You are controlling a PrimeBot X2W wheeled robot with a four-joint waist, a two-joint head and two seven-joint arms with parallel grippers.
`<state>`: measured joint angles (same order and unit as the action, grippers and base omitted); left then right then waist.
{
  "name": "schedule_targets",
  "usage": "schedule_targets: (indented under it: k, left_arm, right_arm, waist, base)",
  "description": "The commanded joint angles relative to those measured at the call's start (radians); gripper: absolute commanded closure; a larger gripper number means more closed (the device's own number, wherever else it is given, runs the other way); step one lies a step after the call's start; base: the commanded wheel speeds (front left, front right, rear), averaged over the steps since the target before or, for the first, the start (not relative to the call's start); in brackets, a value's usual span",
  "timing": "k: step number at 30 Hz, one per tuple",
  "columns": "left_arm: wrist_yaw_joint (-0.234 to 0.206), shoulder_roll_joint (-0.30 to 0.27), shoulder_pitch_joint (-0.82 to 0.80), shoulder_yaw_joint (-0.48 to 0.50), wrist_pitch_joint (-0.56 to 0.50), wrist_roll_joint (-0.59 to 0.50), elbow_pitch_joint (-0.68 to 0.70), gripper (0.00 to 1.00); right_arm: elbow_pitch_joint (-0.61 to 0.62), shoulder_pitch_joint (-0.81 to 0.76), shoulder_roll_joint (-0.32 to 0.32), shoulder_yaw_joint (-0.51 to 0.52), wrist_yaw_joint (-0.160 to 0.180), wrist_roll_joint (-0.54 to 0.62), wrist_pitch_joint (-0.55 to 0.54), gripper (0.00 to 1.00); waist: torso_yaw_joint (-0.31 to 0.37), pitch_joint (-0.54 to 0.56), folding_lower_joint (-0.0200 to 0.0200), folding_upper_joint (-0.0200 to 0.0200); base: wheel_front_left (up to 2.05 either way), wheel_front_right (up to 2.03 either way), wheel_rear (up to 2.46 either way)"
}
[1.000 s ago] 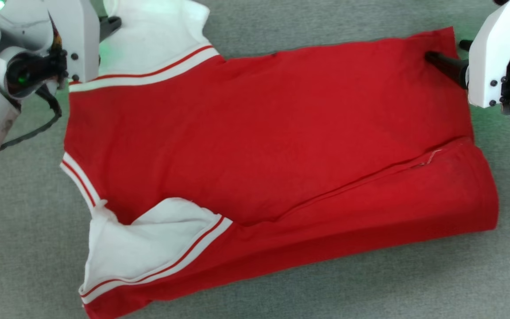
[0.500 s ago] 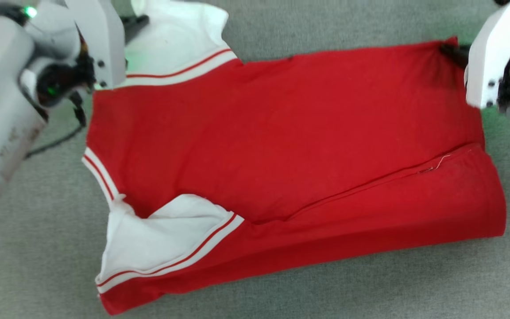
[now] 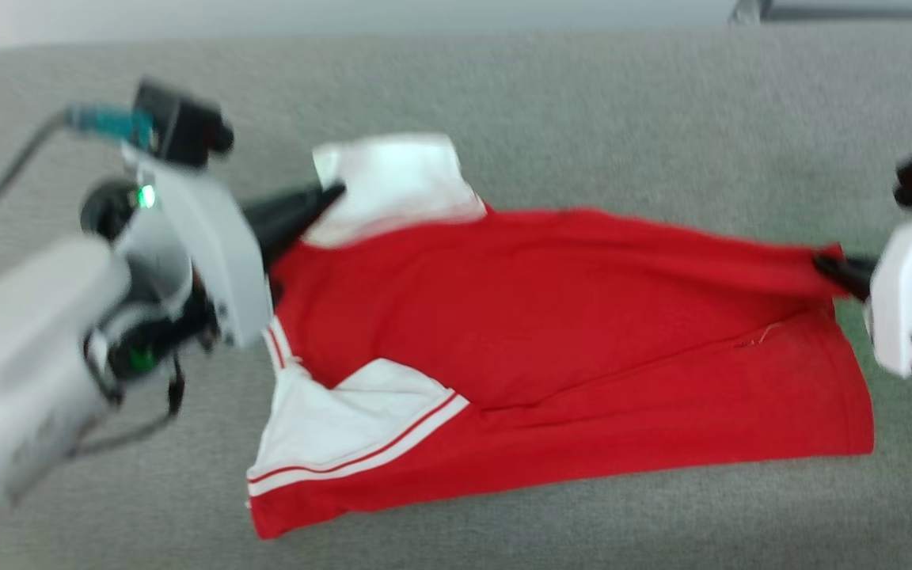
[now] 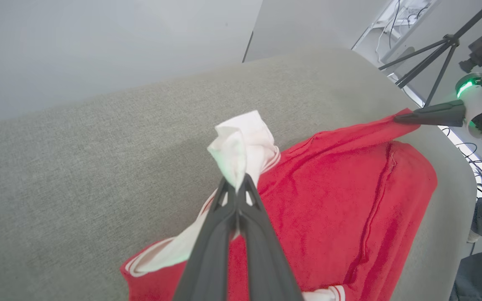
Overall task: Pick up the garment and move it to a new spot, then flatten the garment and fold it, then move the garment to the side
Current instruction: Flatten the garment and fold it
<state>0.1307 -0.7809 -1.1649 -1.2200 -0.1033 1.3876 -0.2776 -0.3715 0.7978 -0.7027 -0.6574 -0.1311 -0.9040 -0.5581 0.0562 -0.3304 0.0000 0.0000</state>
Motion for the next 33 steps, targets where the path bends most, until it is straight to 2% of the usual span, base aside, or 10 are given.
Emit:
schedule_targets:
  k: [1,7,12,15,22,29,30,31,32,33]
  left_arm:
    - [0.0,-0.025,0.045,-0.009,0.033,-0.005,0.041,1.0]
    - [-0.003,-0.113,0.203,-0.023,0.172,-0.011,0.185,1.0]
    - [-0.058,-0.169,0.329,-0.034,0.255,-0.024,0.297,1.0]
    - [-0.091,-0.184,0.389,-0.04,0.286,-0.034,0.344,1.0]
    - [-0.129,-0.189,0.458,-0.042,0.314,-0.029,0.392,1.0]
    - [-0.15,-0.14,0.497,-0.05,0.305,-0.071,0.359,1.0]
    - [-0.15,-0.132,0.499,-0.05,0.307,-0.075,0.352,0.94]
    - [-0.157,-0.129,0.499,-0.047,0.315,-0.08,0.345,0.58]
    - [-0.16,-0.124,0.503,-0.042,0.321,-0.079,0.34,0.05]
    - [-0.163,-0.117,0.509,-0.039,0.327,-0.076,0.337,0.0]
  right_arm:
    - [0.031,-0.052,-0.025,0.012,0.001,-0.009,0.007,1.0]
    - [0.156,-0.224,-0.095,0.093,0.001,-0.015,0.013,1.0]
    - [0.252,-0.366,-0.127,0.185,0.001,-0.004,-0.019,1.0]
    - [0.297,-0.441,-0.125,0.252,0.001,0.011,-0.042,1.0]
    - [0.381,-0.565,-0.082,0.396,0.001,0.056,-0.112,1.0]
    - [0.42,-0.627,-0.008,0.464,0.001,0.108,-0.155,1.0]
    - [0.422,-0.628,0.005,0.479,0.001,0.119,-0.147,0.88]
    - [0.423,-0.63,0.015,0.493,0.001,0.13,-0.14,0.55]
    - [0.419,-0.634,0.027,0.508,0.001,0.141,-0.136,0.0]
    - [0.418,-0.64,0.037,0.517,0.001,0.153,-0.135,0.0]
  waist:
    - [-0.059,0.089,0.0,0.0]
    - [-0.081,0.118,0.0,0.0]
    - [-0.095,0.122,0.0,0.0]
    - [-0.103,0.119,0.0,0.0]
    - [-0.118,0.102,0.0,0.0]
    - [-0.115,0.088,0.0,0.0]
    - [-0.115,0.088,0.0,0.0]
    - [-0.115,0.089,0.0,0.0]
    - [-0.115,0.091,0.0,0.0]
    - [-0.116,0.095,0.0,0.0]
  base:
    - [0.0,0.0,0.0]
    - [0.0,0.0,0.0]
    - [0.0,0.0,0.0]
    - [0.0,0.0,0.0]
    - [0.0,0.0,0.0]
    - [0.0,0.0,0.0]
    - [0.0,0.0,0.0]
    - [0.0,0.0,0.0]
    - [0.0,0.0,0.0]
    - [0.0,0.0,0.0]
